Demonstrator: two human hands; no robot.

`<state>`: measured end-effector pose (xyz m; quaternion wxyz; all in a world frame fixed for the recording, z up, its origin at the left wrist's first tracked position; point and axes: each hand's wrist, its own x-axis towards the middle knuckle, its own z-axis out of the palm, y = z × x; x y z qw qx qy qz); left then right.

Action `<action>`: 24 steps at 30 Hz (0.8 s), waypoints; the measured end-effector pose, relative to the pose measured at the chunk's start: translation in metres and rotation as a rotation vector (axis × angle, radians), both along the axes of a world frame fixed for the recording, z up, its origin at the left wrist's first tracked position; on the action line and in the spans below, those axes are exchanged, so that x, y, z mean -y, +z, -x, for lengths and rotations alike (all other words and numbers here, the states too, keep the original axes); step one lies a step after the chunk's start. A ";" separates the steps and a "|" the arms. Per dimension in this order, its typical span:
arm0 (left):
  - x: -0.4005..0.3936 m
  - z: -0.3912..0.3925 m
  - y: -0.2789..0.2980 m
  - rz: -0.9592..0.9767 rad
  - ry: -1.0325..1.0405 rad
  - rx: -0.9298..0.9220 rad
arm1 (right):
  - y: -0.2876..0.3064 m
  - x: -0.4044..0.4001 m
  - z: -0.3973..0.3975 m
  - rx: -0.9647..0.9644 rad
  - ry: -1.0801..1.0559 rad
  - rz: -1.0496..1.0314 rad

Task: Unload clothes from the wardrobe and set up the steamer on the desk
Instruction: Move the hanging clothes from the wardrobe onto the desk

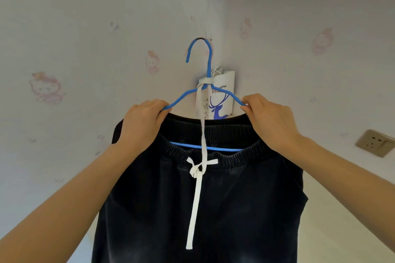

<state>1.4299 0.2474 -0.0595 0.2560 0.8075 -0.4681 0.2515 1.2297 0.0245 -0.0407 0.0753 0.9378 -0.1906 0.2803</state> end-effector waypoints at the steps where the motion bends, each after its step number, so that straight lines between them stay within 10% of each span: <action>1: 0.012 -0.011 -0.001 -0.011 0.016 -0.002 | 0.000 0.013 -0.013 -0.011 0.006 0.001; 24: 0.175 -0.192 -0.237 -0.429 0.170 -0.625 | -0.254 0.184 -0.218 -0.441 0.076 -0.254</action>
